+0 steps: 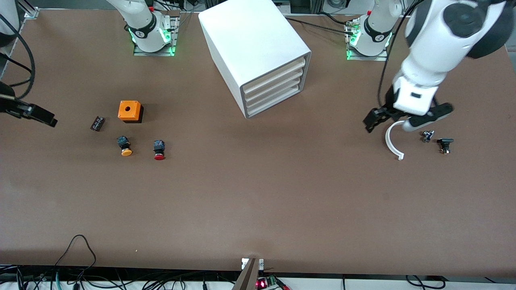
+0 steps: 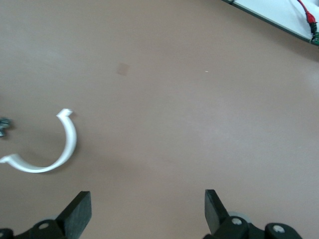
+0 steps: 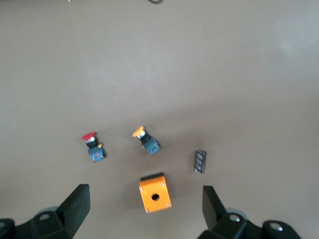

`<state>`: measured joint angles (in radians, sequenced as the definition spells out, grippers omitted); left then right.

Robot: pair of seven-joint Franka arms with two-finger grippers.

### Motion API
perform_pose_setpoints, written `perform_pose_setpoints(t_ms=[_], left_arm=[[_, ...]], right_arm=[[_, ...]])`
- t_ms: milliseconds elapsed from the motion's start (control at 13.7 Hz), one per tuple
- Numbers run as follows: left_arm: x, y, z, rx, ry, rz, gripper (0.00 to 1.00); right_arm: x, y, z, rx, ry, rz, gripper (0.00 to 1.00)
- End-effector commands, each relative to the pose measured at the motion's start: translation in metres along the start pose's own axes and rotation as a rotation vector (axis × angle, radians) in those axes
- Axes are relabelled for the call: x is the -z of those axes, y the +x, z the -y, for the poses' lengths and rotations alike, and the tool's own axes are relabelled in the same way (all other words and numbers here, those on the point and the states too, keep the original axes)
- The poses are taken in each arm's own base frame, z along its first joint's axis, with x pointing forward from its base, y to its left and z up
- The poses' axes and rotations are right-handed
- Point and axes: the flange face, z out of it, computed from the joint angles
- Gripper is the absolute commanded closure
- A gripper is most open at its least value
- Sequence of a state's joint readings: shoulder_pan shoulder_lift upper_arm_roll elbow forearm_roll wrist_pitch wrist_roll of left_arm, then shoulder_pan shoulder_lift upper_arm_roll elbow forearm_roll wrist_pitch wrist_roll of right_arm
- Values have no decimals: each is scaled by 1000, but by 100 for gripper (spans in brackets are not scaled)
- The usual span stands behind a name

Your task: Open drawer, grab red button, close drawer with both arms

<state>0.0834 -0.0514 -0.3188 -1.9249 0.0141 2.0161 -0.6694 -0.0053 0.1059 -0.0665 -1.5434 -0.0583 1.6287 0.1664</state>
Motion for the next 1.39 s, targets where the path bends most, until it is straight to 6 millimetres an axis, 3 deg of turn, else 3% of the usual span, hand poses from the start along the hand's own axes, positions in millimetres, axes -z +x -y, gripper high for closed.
perform_pose_setpoints(t_ms=[0,220,366,659,1317], left_arm=[[46,20,46,-62,-3,24,0],[81,30,103,-162,9,33,0],[90,39,118,-235,5,17,0],[103,44,122,-253,5,19,0],[103,59,128,-222,0,17,0]], right_arm=[[8,-24,3,41,4,7,0],[12,-50,10,101,6,12,0],[9,-58,7,131,8,15,0],[2,-54,2,135,17,-10,0],[0,-49,5,178,45,-14,0]])
